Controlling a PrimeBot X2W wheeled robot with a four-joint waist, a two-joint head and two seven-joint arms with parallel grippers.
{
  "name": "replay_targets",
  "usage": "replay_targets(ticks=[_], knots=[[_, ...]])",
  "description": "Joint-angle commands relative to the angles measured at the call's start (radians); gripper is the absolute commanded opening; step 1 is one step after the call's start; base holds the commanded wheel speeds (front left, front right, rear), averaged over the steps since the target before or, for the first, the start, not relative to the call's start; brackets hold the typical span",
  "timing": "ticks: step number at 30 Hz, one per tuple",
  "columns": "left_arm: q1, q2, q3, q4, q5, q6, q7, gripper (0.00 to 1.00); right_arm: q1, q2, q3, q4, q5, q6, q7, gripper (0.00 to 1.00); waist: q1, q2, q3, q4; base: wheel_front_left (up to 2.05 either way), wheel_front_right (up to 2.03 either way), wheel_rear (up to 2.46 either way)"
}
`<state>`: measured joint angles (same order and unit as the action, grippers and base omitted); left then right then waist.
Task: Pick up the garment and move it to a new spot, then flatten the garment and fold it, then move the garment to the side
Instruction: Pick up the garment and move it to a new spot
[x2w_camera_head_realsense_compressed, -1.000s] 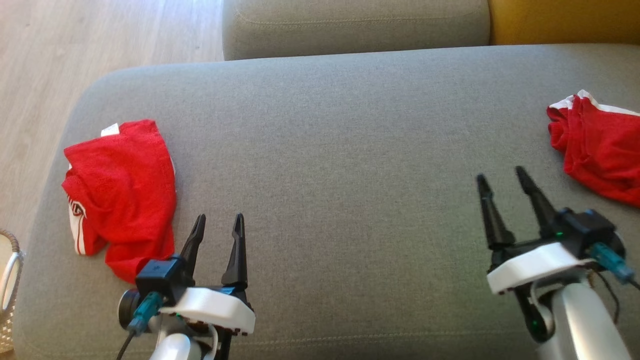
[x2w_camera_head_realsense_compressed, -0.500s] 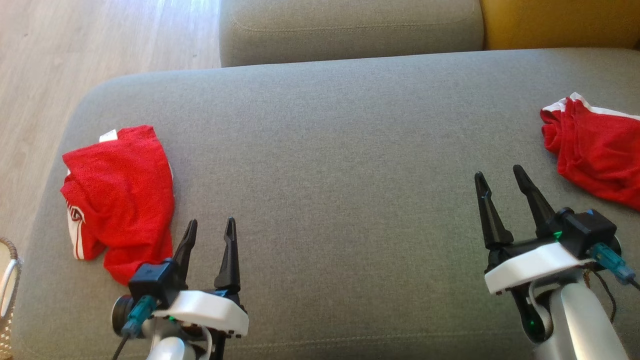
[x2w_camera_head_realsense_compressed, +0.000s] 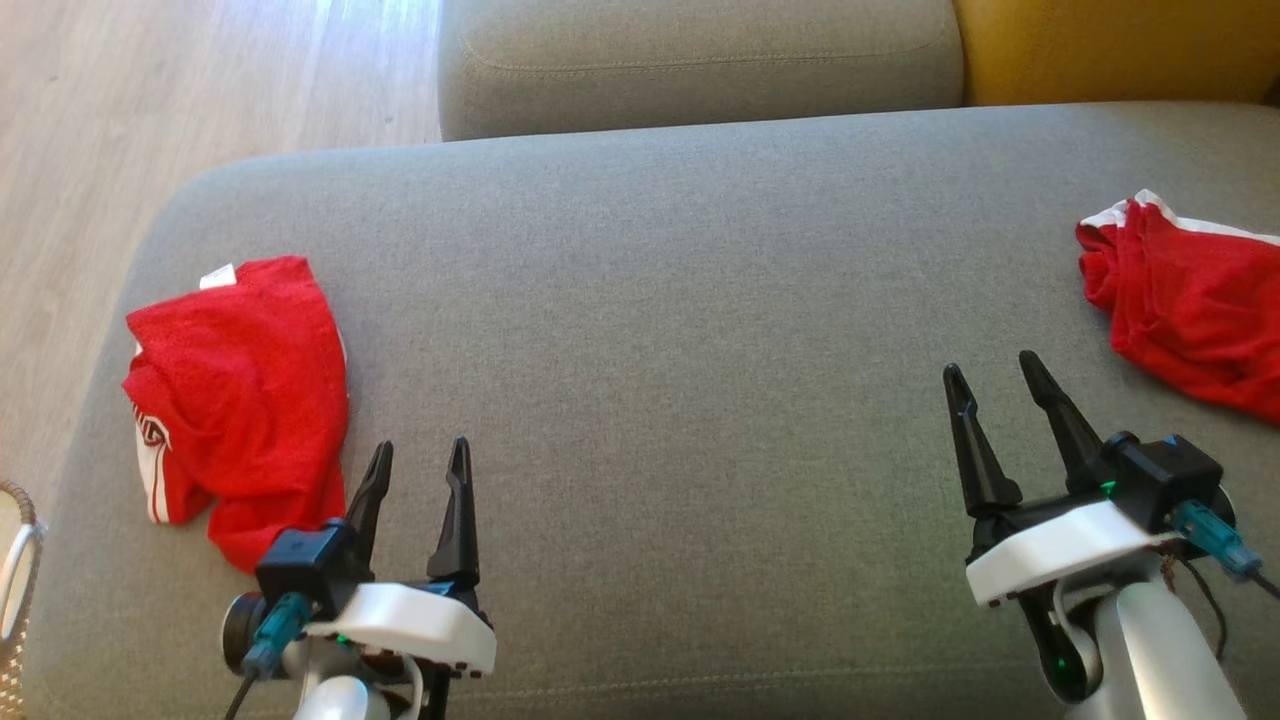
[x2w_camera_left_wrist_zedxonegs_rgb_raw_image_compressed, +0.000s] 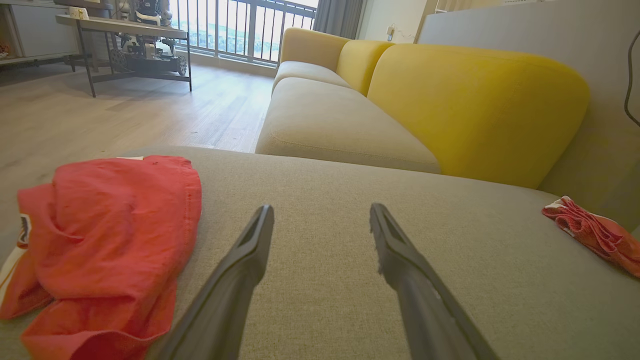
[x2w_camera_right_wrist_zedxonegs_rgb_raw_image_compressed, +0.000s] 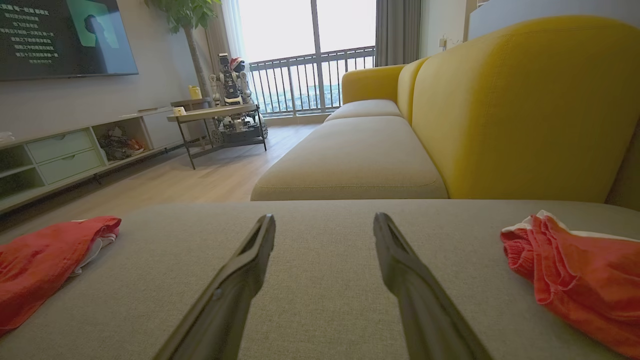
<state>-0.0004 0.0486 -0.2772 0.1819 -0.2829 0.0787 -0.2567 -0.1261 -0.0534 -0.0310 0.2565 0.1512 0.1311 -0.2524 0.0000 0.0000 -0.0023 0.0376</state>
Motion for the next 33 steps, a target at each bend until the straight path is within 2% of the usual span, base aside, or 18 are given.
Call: replay_targets(ticks=[1,19,33], knots=[[-0.024,0.002,0.036,-0.035,0.006,-0.001,-0.005,1.00,-0.021,0.003,0.024,-0.028,0.007,0.000,-0.009,1.00,0.0000,0.0000,-0.001,0.000,0.00,0.00,0.00],[-0.022,0.002,0.037,-0.035,0.008,-0.003,-0.005,1.00,-0.012,0.003,0.032,-0.039,0.018,0.000,-0.009,1.00,0.0000,0.0000,0.001,0.014,0.00,0.00,0.00],[-0.033,0.002,0.087,-0.050,0.033,-0.011,-0.005,1.00,-0.006,0.003,0.040,-0.054,0.021,0.000,-0.009,1.00,0.0000,0.0000,0.026,0.196,0.00,0.00,0.00]])
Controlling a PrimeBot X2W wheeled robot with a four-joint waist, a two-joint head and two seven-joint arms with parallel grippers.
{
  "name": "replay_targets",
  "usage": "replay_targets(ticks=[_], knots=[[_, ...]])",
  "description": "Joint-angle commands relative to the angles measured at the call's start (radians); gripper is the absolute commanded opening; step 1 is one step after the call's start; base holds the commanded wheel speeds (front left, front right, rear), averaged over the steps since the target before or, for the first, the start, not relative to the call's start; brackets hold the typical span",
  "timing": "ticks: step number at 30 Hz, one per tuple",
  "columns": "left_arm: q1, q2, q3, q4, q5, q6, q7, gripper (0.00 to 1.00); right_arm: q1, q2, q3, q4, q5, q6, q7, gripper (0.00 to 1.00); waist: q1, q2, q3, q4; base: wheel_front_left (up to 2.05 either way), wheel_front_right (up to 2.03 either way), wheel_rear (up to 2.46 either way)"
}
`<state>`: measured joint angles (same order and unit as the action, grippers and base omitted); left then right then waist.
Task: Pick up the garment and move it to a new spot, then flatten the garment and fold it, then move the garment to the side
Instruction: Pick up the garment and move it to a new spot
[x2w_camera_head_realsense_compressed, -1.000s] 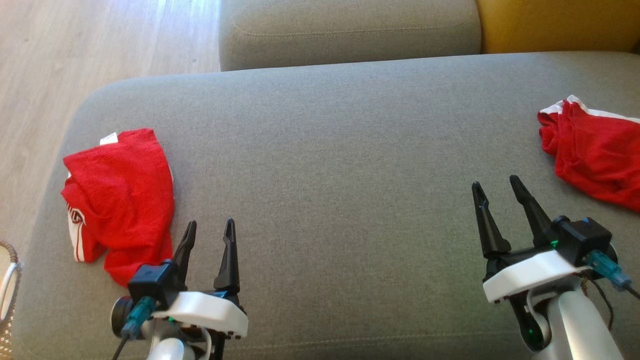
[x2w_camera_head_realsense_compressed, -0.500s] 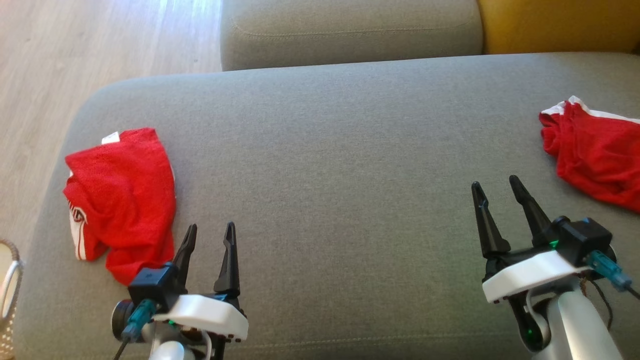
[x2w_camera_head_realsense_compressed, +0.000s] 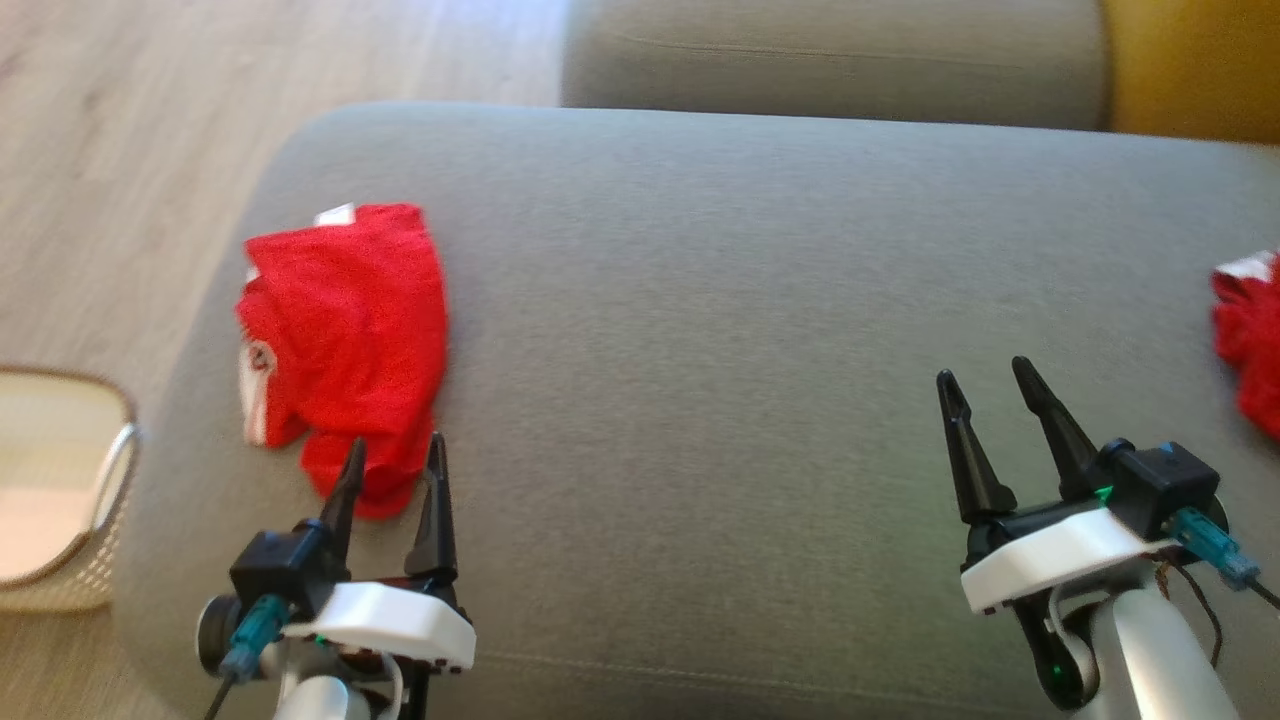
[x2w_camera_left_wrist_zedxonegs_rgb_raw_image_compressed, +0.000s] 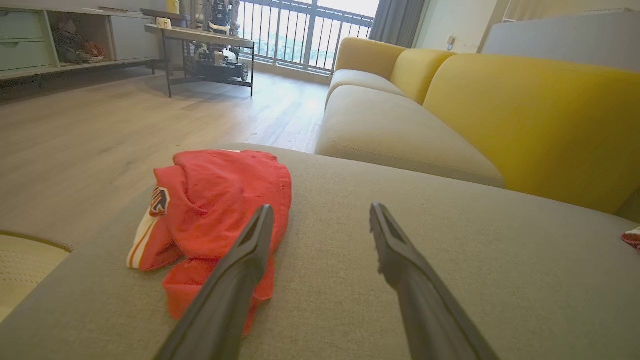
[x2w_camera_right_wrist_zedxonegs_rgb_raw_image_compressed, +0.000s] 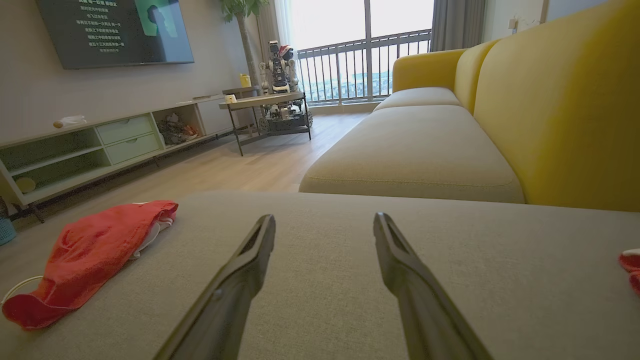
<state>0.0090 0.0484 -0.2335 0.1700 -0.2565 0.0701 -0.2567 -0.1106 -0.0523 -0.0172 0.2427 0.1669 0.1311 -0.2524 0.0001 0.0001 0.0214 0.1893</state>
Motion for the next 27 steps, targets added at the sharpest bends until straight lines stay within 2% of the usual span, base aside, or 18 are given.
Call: replay_targets(ticks=[1,16,27], knots=[[-0.041,0.002,0.045,-0.040,0.008,-0.003,-0.005,1.00,-0.022,0.002,0.027,-0.041,0.006,0.000,-0.009,1.00,-0.0001,-0.0001,0.003,0.059,0.00,0.00,0.00],[-0.018,0.002,0.062,-0.042,0.023,-0.013,-0.005,1.00,-0.029,0.002,0.036,-0.032,0.010,0.000,-0.009,1.00,-0.0001,-0.0001,-0.015,0.216,0.00,0.00,0.00],[-0.004,0.002,0.078,-0.042,0.031,-0.018,-0.005,1.00,-0.008,0.002,0.044,-0.023,0.030,0.000,-0.009,1.00,-0.0001,-0.0001,-0.034,0.258,0.00,0.00,0.00]])
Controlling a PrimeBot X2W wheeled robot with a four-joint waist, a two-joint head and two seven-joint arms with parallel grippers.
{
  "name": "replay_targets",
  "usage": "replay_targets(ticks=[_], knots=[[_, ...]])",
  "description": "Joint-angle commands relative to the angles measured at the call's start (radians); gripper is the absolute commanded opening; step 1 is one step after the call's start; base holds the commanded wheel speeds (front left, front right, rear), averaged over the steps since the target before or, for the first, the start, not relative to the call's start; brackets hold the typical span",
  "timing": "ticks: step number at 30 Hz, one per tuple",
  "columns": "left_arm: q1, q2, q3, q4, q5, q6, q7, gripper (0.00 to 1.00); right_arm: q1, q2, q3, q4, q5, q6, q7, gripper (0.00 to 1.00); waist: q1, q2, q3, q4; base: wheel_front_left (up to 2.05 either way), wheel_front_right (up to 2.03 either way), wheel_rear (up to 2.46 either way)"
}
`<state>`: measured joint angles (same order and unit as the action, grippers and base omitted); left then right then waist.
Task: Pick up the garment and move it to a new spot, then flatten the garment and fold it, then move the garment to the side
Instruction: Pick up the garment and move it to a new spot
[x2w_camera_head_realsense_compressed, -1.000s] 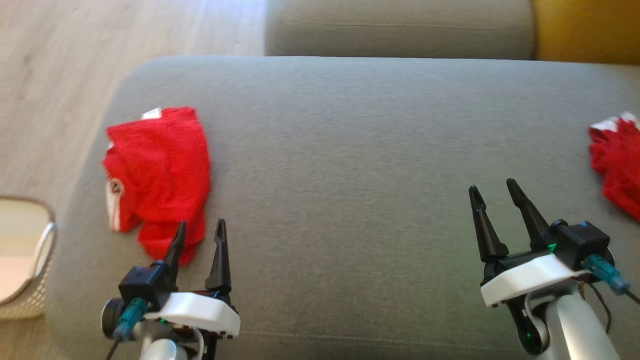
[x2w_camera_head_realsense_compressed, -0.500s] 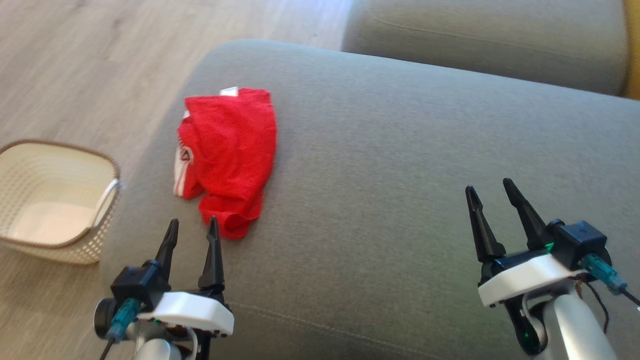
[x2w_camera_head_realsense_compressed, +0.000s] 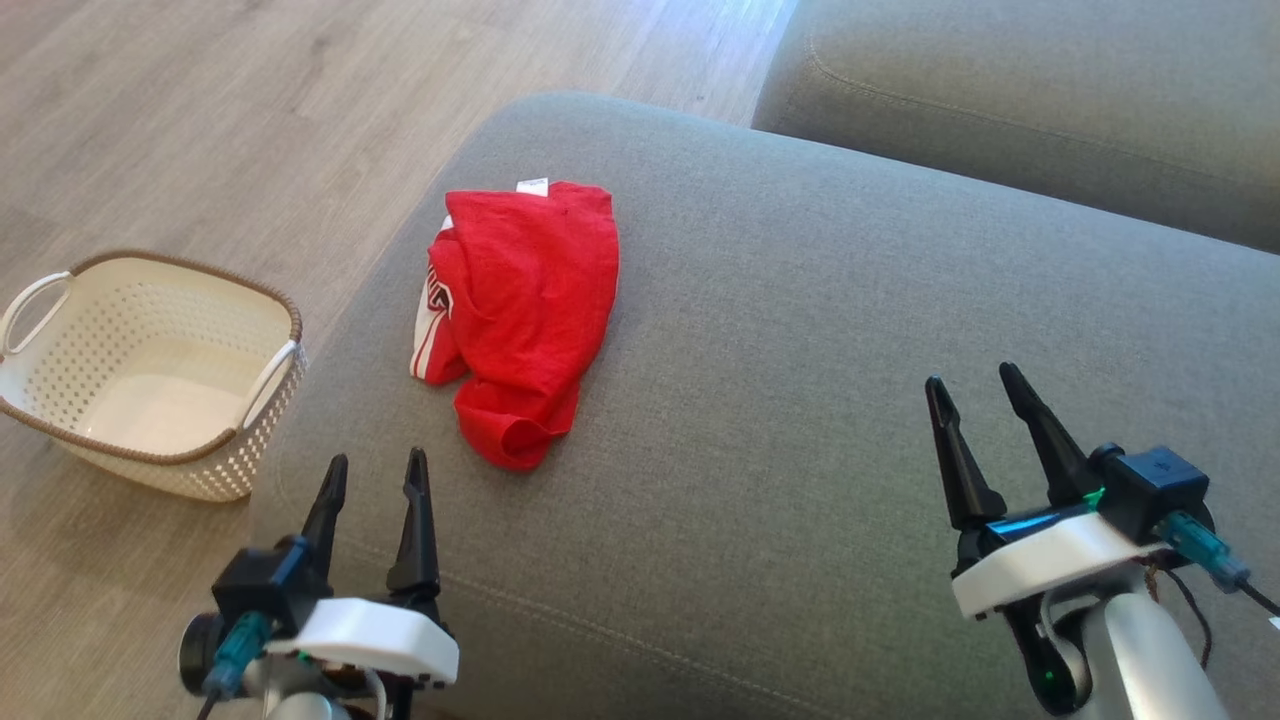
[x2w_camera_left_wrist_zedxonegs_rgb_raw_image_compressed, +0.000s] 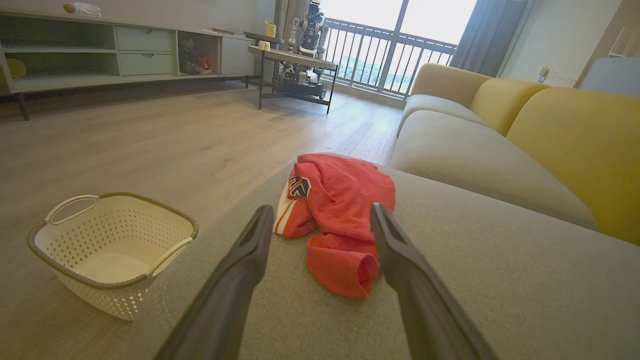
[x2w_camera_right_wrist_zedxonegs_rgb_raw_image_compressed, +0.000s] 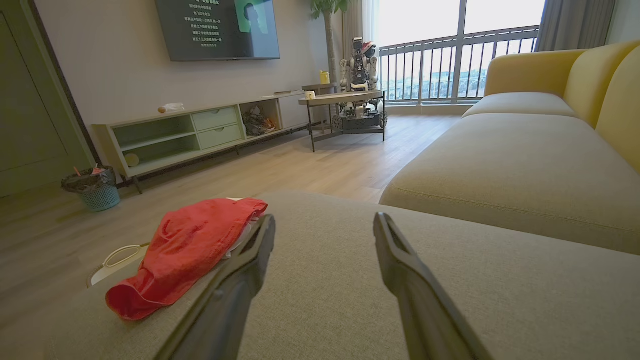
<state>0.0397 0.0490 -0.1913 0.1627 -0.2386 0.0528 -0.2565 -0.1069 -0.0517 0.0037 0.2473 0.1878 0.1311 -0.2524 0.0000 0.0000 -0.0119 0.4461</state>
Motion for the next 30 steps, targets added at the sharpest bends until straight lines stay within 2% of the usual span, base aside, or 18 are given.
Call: replay_targets(ticks=[1,13,19,24,30], knots=[[-0.035,0.001,0.037,-0.035,0.013,-0.001,-0.005,1.00,-0.011,0.001,0.024,-0.027,0.010,0.000,-0.009,1.00,0.0000,0.0000,0.000,0.002,0.00,0.00,0.00],[-0.033,0.001,0.058,-0.048,0.008,0.004,-0.005,1.00,-0.013,0.001,0.034,-0.029,0.007,0.000,-0.009,1.00,0.0000,0.0000,0.014,-0.007,0.00,0.00,0.00],[-0.061,0.001,0.074,-0.040,0.001,-0.001,-0.005,1.00,-0.027,0.001,0.018,-0.041,-0.017,0.000,-0.009,1.00,0.0000,0.0000,0.057,-0.026,0.00,0.00,0.00],[-0.152,0.001,0.108,-0.006,0.030,-0.035,-0.005,1.00,-0.062,0.001,-0.009,-0.074,-0.072,0.000,0.001,1.00,0.0000,0.0000,0.145,-0.055,0.00,0.00,0.00],[-0.336,0.036,0.137,0.156,0.026,-0.089,0.002,1.00,-0.101,-0.017,-0.040,-0.174,-0.118,0.000,0.055,1.00,0.0000,0.0000,0.247,-0.091,0.00,0.00,0.00]])
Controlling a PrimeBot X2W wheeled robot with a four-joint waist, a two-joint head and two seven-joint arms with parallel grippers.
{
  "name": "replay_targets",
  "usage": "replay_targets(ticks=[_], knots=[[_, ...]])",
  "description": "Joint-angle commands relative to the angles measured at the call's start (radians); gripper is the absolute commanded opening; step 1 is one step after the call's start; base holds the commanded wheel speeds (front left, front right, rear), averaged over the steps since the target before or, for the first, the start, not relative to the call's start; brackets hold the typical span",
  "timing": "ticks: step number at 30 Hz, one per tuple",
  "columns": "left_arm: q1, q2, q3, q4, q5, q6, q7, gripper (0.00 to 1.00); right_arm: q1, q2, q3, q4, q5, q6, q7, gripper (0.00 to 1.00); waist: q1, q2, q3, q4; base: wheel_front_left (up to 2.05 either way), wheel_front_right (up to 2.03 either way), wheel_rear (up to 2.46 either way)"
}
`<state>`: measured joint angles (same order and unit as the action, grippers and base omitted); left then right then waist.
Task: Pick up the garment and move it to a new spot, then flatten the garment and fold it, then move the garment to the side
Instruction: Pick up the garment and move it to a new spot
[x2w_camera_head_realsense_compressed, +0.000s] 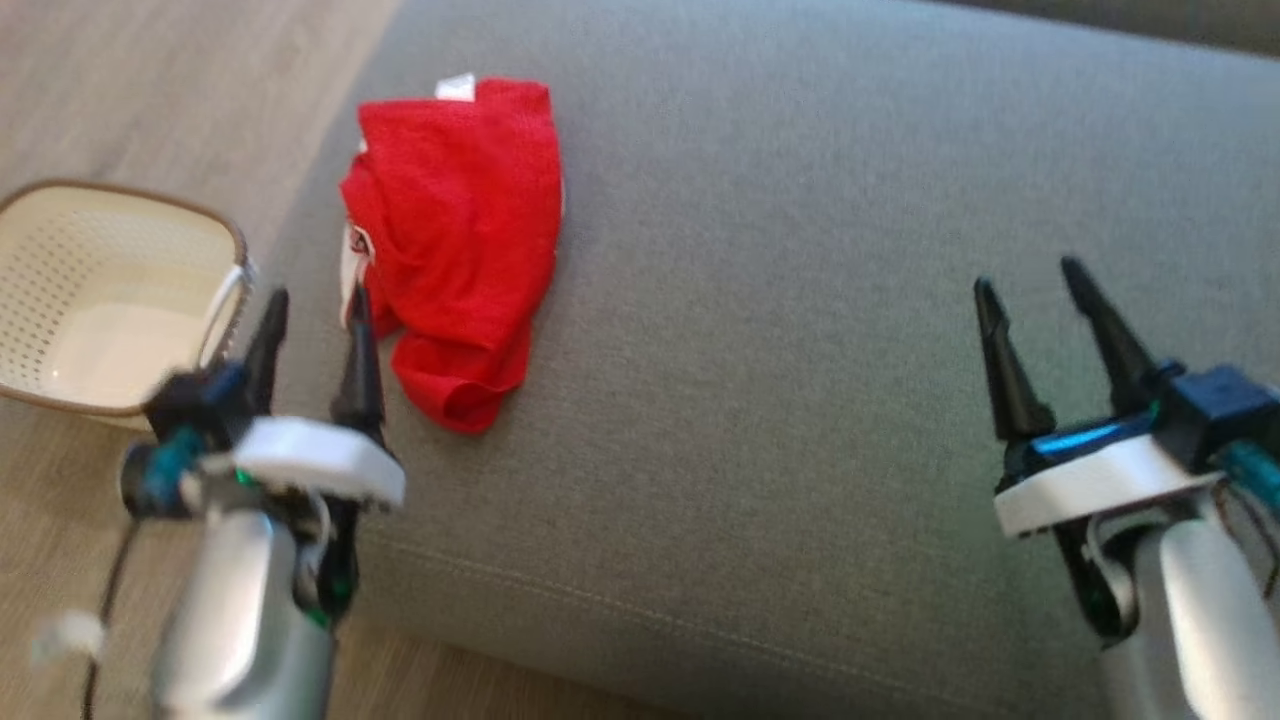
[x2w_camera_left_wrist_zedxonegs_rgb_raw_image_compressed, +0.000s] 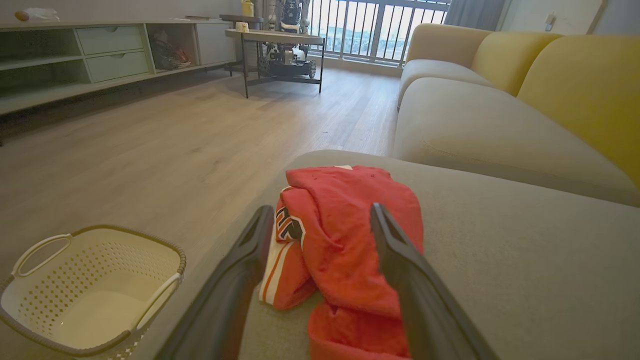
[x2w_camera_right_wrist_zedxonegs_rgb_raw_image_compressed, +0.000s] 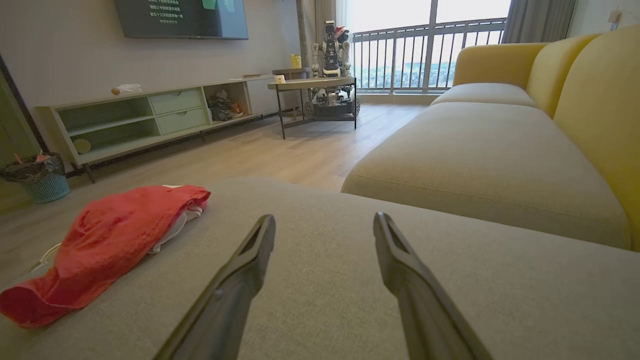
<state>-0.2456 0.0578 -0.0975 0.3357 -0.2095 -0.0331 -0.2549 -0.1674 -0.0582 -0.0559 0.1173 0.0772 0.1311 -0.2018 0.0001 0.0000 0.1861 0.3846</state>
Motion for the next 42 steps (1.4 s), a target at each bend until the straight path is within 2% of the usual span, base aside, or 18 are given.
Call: replay_targets(ticks=[1,7,11,16,20,21,22,23,27,32,33,38,42], knots=[[-0.089,0.034,0.049,0.016,-0.011,-0.008,0.011,1.00,-0.046,-0.015,0.018,-0.064,-0.008,0.000,0.014,1.00,-0.0001,0.0000,0.061,-0.035,0.00,0.00,0.00],[-0.302,0.086,0.043,0.203,-0.048,-0.048,0.195,1.00,-0.059,-0.046,0.024,-0.180,-0.010,0.000,0.075,1.00,-0.0001,0.0000,0.135,-0.068,0.00,0.00,0.00],[-0.416,0.109,0.040,0.323,-0.063,-0.049,0.320,1.00,-0.061,-0.067,0.030,-0.232,-0.014,0.000,0.107,1.00,-0.0001,0.0000,0.173,-0.084,0.00,0.00,0.00],[-0.513,0.124,0.036,0.458,-0.075,-0.051,0.395,1.00,-0.063,-0.081,0.030,-0.260,-0.016,0.000,0.125,1.00,-0.0001,0.0000,0.204,-0.104,0.00,0.00,0.00],[-0.557,0.134,0.028,0.543,-0.086,-0.065,0.413,1.00,-0.067,-0.085,0.031,-0.270,-0.015,0.000,0.129,1.00,-0.0001,0.0000,0.219,-0.121,0.00,0.00,0.00],[-0.563,0.136,0.023,0.563,-0.089,-0.069,0.420,0.78,-0.068,-0.084,0.031,-0.271,-0.015,0.000,0.129,1.00,-0.0001,0.0000,0.221,-0.125,0.00,0.00,0.00],[-0.570,0.136,0.021,0.581,-0.094,-0.073,0.424,0.21,-0.069,-0.084,0.030,-0.270,-0.014,0.000,0.128,1.00,-0.0001,0.0000,0.222,-0.127,0.00,0.00,0.00],[-0.575,0.138,0.022,0.598,-0.101,-0.076,0.425,0.00,-0.070,-0.084,0.030,-0.270,-0.013,0.000,0.126,1.00,-0.0001,0.0000,0.223,-0.130,0.00,0.00,0.00],[-0.599,0.153,0.020,0.647,-0.119,-0.085,0.386,0.00,-0.073,-0.075,0.026,-0.259,-0.014,0.000,0.119,1.00,-0.0001,0.0000,0.211,-0.138,0.00,0.00,0.00],[-0.630,0.175,0.020,0.632,-0.107,-0.075,0.251,0.00,-0.075,-0.061,0.025,-0.234,-0.011,0.000,0.103,1.00,-0.0001,0.0000,0.173,-0.140,0.00,0.00,0.00],[-0.630,0.175,0.020,0.632,-0.107,-0.075,0.251,0.00,-0.075,-0.061,0.025,-0.234,-0.011,0.000,0.103,1.00,-0.0001,0.0000,0.173,-0.140,0.00,0.00,0.00],[-0.647,0.195,0.039,0.573,-0.113,-0.064,0.104,0.00,-0.069,-0.037,0.027,-0.190,-0.006,0.000,0.075,1.00,-0.0001,0.0000,0.104,-0.153,0.00,0.00,0.00],[-0.647,0.210,0.043,0.492,-0.113,-0.066,0.041,0.00,-0.057,-0.018,0.020,-0.149,-0.001,0.000,0.048,1.00,-0.0001,0.0000,0.039,-0.168,0.00,0.00,0.00]])
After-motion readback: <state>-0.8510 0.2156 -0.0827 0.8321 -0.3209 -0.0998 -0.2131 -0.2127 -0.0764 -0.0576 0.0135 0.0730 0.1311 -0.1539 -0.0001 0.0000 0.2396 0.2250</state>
